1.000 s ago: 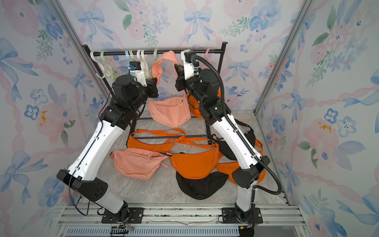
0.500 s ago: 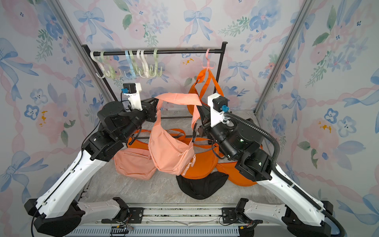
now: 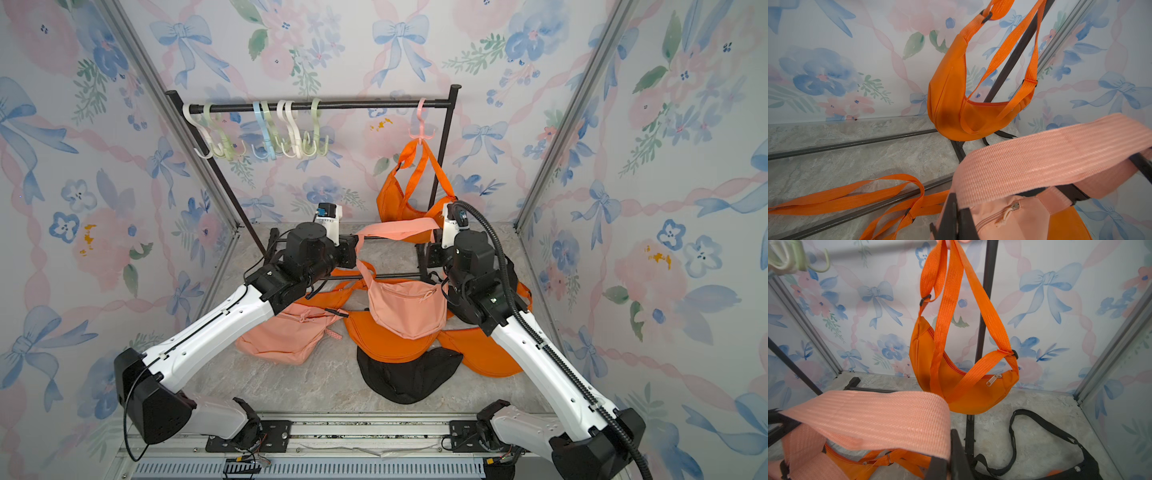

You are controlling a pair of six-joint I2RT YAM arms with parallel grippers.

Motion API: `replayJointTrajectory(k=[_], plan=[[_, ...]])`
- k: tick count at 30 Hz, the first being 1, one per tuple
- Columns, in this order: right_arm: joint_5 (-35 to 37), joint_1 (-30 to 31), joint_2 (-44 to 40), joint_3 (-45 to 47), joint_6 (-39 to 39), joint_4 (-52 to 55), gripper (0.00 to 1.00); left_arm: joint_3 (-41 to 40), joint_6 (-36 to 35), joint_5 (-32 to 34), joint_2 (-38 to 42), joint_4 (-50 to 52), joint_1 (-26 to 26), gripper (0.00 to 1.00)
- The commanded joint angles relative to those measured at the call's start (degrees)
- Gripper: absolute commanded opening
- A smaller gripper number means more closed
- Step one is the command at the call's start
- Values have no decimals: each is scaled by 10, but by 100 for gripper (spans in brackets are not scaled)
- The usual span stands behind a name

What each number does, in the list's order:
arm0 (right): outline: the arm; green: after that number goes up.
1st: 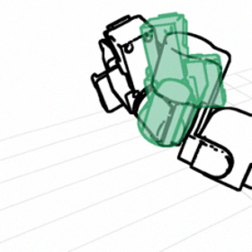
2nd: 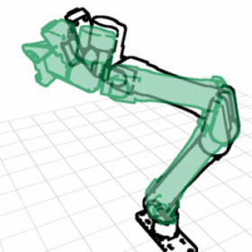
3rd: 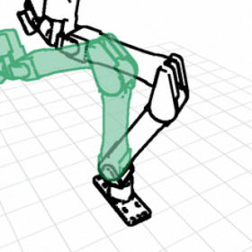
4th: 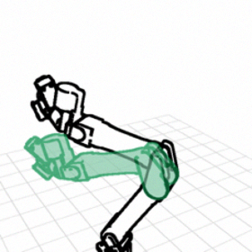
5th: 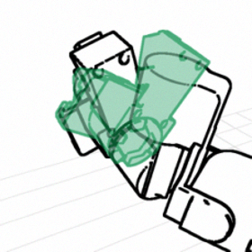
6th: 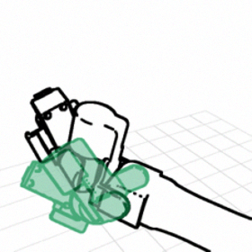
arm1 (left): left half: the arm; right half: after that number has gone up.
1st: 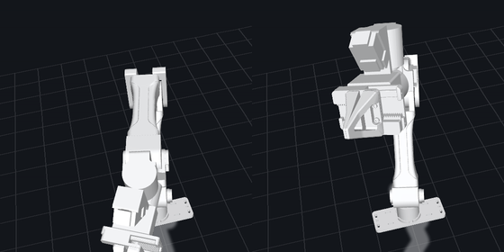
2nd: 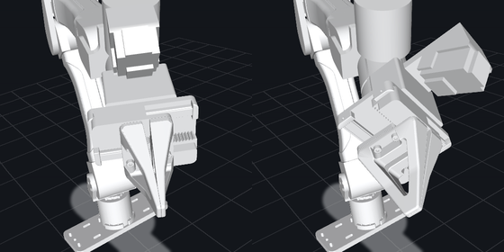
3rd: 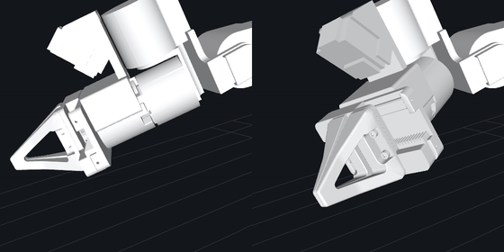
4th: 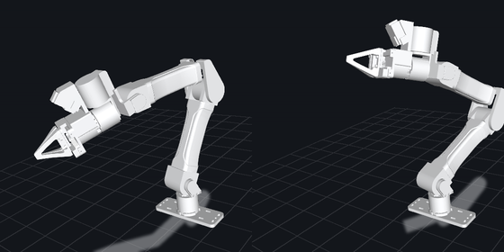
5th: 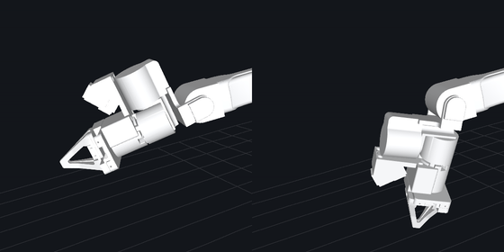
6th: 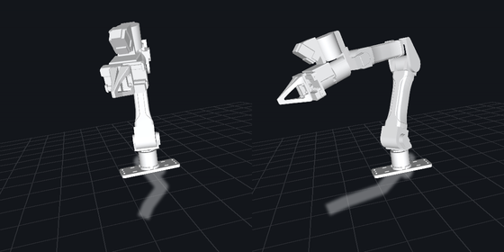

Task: Take the bag off the hook
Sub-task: Place the bag inside the bag.

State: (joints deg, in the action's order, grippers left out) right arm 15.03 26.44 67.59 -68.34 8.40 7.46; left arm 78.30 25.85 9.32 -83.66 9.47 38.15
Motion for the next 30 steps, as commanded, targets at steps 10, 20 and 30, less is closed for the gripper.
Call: replayJointTrajectory(k=[10, 20, 30], plan=[[-45, -45, 49, 125, 111, -69, 0, -68, 53, 19, -82, -21, -70, 0], [-29, -48, 52, 254, 173, -109, 7, -95, 86, 11, -141, -21, -78, 30], [-70, -25, 22, 308, 168, -123, 53, -128, 115, 29, -52, 1, -80, 98]])
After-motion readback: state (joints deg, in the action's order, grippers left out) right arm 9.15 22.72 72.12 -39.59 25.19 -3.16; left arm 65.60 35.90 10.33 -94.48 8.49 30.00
